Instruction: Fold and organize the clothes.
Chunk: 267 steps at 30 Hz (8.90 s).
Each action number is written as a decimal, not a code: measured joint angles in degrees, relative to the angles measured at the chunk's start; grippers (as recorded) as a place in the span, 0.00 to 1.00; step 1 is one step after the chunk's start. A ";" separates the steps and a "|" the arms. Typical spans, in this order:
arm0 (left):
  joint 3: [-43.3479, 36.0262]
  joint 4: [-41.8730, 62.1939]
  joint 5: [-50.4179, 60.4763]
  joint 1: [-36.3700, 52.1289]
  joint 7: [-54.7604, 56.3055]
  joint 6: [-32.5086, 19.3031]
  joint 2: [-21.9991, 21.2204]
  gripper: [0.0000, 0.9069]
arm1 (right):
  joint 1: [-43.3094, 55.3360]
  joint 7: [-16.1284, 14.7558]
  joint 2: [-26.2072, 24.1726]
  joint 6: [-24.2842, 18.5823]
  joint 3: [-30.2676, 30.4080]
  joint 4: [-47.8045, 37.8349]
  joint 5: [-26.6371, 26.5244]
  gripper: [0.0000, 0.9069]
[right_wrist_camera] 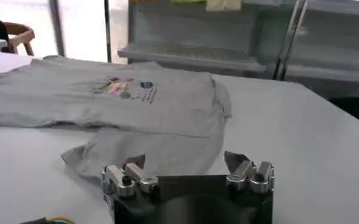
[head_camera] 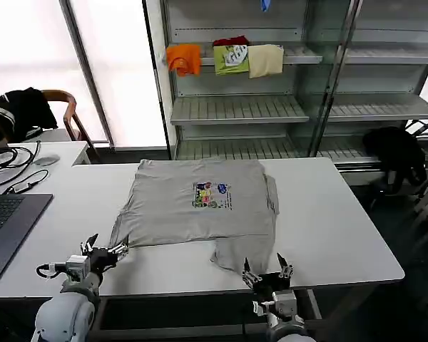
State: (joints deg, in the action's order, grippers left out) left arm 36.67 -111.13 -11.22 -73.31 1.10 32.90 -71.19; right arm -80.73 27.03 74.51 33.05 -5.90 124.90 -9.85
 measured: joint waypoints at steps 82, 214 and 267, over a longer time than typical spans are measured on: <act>-3.24 3.84 -8.48 12.21 -0.95 -0.80 0.55 0.02 | 26.94 -12.83 2.70 -8.16 -6.23 -16.55 -3.74 0.00; -9.39 26.38 -3.99 24.11 -2.16 0.04 3.34 0.01 | 30.92 -6.69 1.07 0.16 -6.27 -31.19 -10.67 0.00; -2.32 -16.55 -3.77 -16.36 0.71 0.12 2.79 1.00 | -6.28 0.04 -7.93 -1.44 -12.16 4.27 -9.51 1.00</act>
State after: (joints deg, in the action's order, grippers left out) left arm 34.35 -127.68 -14.99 -89.66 1.81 33.02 -68.41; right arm -87.01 27.07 66.58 31.61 -18.06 129.16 -19.37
